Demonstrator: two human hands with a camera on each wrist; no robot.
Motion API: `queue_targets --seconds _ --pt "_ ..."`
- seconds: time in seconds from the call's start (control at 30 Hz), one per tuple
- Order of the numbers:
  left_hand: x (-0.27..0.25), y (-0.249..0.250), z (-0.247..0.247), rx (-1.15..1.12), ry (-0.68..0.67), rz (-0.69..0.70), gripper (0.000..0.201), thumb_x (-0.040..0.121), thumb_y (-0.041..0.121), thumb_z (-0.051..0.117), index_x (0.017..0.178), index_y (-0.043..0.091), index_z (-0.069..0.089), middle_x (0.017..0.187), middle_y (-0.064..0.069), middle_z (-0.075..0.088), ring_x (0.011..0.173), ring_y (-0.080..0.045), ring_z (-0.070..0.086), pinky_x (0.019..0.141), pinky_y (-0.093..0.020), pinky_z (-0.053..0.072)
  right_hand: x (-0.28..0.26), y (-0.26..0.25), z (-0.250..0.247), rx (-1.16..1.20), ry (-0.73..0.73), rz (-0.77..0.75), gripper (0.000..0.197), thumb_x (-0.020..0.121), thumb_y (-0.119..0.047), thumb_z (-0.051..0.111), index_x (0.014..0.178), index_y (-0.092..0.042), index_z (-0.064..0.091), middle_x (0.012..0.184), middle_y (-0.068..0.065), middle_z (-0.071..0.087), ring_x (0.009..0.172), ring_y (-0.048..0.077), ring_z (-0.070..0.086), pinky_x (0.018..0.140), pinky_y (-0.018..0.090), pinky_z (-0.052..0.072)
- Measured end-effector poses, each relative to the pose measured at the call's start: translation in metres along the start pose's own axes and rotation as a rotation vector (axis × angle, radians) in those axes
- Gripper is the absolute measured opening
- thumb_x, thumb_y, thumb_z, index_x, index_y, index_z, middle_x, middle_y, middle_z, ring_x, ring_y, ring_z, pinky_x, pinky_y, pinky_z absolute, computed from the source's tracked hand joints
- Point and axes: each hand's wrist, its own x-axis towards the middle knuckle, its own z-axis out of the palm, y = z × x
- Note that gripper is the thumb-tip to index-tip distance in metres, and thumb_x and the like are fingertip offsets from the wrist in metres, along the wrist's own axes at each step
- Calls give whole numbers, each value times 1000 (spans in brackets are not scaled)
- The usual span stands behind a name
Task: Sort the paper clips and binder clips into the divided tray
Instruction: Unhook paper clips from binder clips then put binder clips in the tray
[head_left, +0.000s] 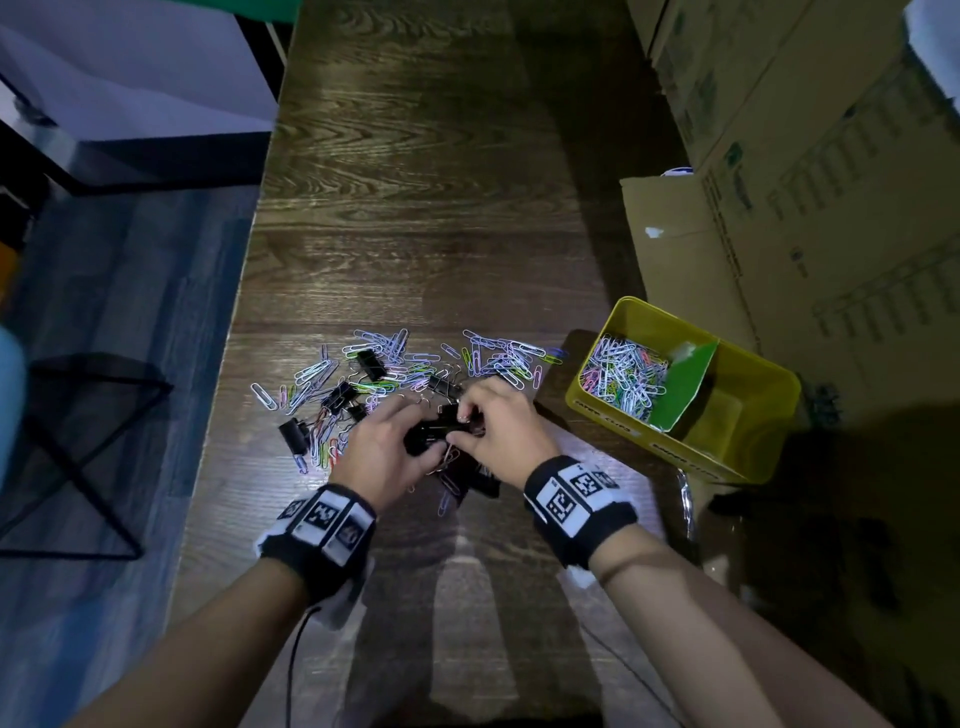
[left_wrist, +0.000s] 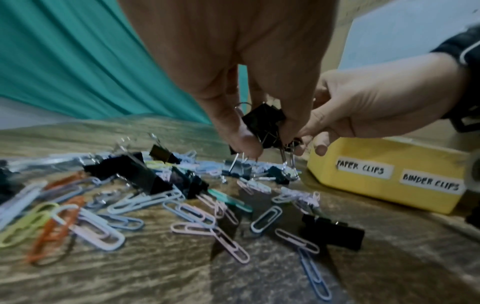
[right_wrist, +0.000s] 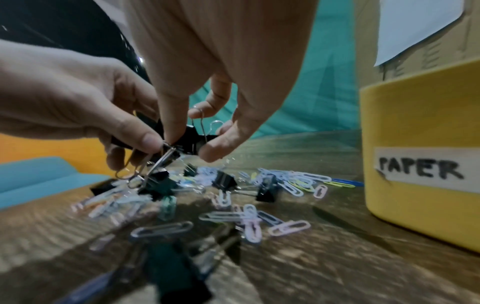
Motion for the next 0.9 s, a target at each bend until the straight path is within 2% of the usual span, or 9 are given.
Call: queue_targets --seconds 0.17,0.3,0.4,0.47,0.53,0.63,0.73,0.8,0.9 --pt "-46 -16 -19 -7 -3 44 37 70 44 58 94 17 69 85 2 60 76 -4 54 71 -14 43 -32 -24 30 106 -77 34 27 76 -27 74 79 -27 46 101 -2 50 83 23 59 79 38 52" --pt "-92 -36 -8 35 -106 14 33 68 44 58 90 20 67 84 3 61 67 -11 61 60 -20 52 -55 -35 66 14 -257 52 23 79 -25 71 90 -20 51 109 4 51 88 26 58 82 35 50" --pt "-111 -45 2 35 -167 -59 28 64 45 58 87 28 61 83 6 59 63 -13 63 56 -21 51 -67 -34 93 22 -321 63 24 80 -23 68 94 -21 49 110 6 50 96 26 55 85 37 49" --pt "-118 -52 7 40 -217 -89 34 64 49 58 92 30 56 86 7 57 64 -18 65 57 -24 53 -70 -32 103 27 -327 72 27 79 -22 68 97 -22 48 110 6 51 99 25 54 87 38 48" --pt "-119 -54 6 98 -300 -118 46 63 59 57 102 35 52 98 11 53 70 -21 66 61 -32 55 -71 -30 102 15 -350 78 36 80 -24 69 110 -21 49 116 6 51 106 24 52 92 35 46" --pt "-108 -47 -9 304 -386 -129 67 57 76 57 115 43 46 116 12 47 78 -23 67 66 -39 56 -71 -20 83 40 -356 99 57 80 -36 69 130 -25 45 132 4 46 117 22 48 101 37 42" --pt "-74 -34 -28 372 -283 -61 66 65 80 47 113 36 50 115 6 49 75 -22 66 61 -38 55 -69 -2 55 10 -205 143 55 82 -41 67 131 -28 46 136 -1 44 110 22 55 98 38 45" --pt "-36 -21 -34 358 -219 -36 54 77 68 49 116 31 52 117 1 49 80 -25 65 65 -39 55 -65 9 41 -142 -121 161 46 86 -38 64 128 -27 48 129 -3 47 108 23 57 96 40 46" --pt "26 1 -25 330 -169 -14 46 86 40 57 127 24 46 124 -4 47 87 -26 63 70 -39 53 -59 17 36 -317 -138 177 41 89 -30 60 128 -24 49 130 0 45 111 30 54 94 43 45"
